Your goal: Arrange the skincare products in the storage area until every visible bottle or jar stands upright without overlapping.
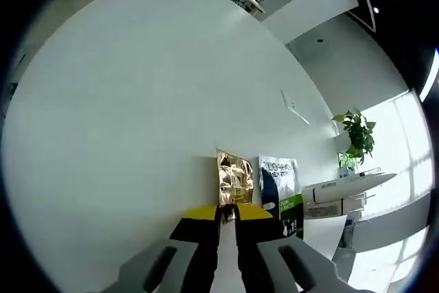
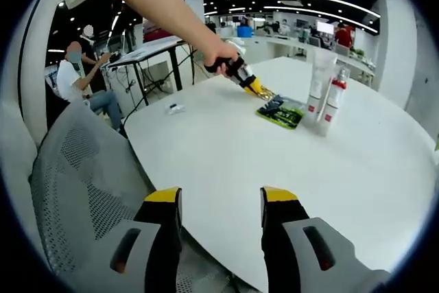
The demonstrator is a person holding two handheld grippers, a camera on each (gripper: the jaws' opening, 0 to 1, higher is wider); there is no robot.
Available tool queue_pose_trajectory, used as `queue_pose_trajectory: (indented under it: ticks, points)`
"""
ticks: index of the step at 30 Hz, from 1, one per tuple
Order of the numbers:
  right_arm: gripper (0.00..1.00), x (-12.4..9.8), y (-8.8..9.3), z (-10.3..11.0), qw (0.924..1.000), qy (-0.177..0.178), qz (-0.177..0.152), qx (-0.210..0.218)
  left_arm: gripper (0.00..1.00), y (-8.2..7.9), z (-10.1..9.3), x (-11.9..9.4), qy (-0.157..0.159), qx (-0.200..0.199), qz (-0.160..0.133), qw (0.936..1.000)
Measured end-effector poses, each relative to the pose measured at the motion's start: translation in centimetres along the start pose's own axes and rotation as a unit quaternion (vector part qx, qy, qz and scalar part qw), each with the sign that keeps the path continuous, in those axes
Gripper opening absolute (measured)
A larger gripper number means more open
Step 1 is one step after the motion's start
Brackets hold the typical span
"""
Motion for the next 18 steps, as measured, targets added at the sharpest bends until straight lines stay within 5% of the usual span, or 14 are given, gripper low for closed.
queue_pose_trajectory:
  ticks: [11,18]
  points:
    - [0.44,-0.1,-0.1,-0.2,0.9999,0.008,-0.006,0.002,0.15,0.0,-0.4,-0.7,-0.031,-0.013,0.006,0.9994]
    - [0.43,-0.1,-0.1,-0.2,0.9999,0.009,-0.008,0.0,0.3,0.0,-0.6,-2.1,-0.059,-0.004,0.006,0.9982]
Point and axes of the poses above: the point that each gripper's makers call its tool centre point, and the gripper's own axes: x roughly forward along the fingers, z roughly to its left, y roughly out of its underside, the point moved 10 cm from there along -x, roughly backward along the fingers, and after that the axes turned 13 degrees about z, right-handed, at the moved point
